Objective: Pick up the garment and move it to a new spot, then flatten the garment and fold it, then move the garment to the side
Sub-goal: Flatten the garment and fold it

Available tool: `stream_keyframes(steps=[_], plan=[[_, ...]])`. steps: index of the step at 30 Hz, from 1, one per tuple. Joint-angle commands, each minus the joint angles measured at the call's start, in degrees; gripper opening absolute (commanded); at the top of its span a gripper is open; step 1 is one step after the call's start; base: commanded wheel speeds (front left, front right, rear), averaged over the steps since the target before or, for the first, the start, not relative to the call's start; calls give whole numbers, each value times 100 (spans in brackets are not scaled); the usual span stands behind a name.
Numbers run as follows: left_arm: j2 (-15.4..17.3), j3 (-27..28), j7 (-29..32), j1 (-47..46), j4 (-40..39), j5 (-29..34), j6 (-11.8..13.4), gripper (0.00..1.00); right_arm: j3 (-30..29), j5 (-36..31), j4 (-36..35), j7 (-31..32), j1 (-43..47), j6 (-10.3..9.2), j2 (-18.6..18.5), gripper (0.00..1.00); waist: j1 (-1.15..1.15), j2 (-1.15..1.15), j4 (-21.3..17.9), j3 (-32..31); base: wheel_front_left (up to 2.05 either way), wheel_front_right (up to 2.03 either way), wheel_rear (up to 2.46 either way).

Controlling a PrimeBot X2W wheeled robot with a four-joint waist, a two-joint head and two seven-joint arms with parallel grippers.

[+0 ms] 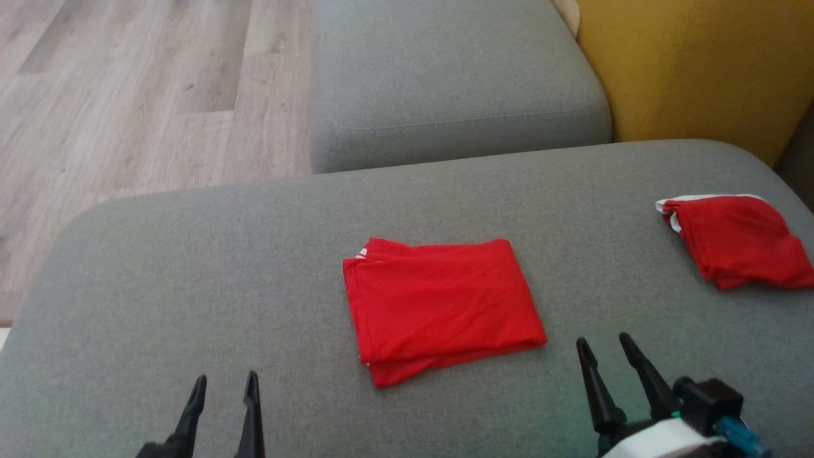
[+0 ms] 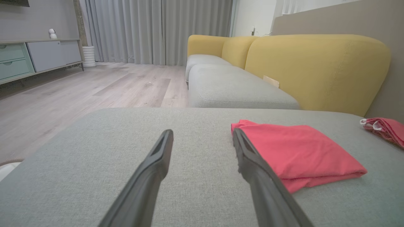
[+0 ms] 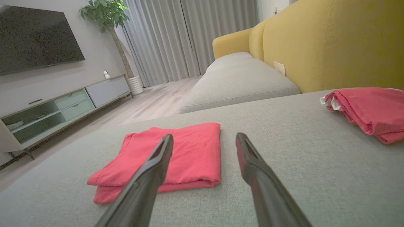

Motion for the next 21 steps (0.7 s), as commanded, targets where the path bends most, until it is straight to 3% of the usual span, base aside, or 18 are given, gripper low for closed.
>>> stream_keyframes(steps=[1,8,21], plan=[[-46,207,-70,-190,-196,54,41,100,45,-106,-230,-75,-240,-5,-31,100,0,0,-14,-15,0,0,0],[-46,226,-70,-94,-153,226,88,100,-142,-492,-394,-76,-18,-5,137,100,0,0,-28,-40,0,0,0],[-46,237,-70,-153,-30,307,21,100,-218,-640,-406,-76,9,-5,209,100,0,0,64,-22,0,0,0]])
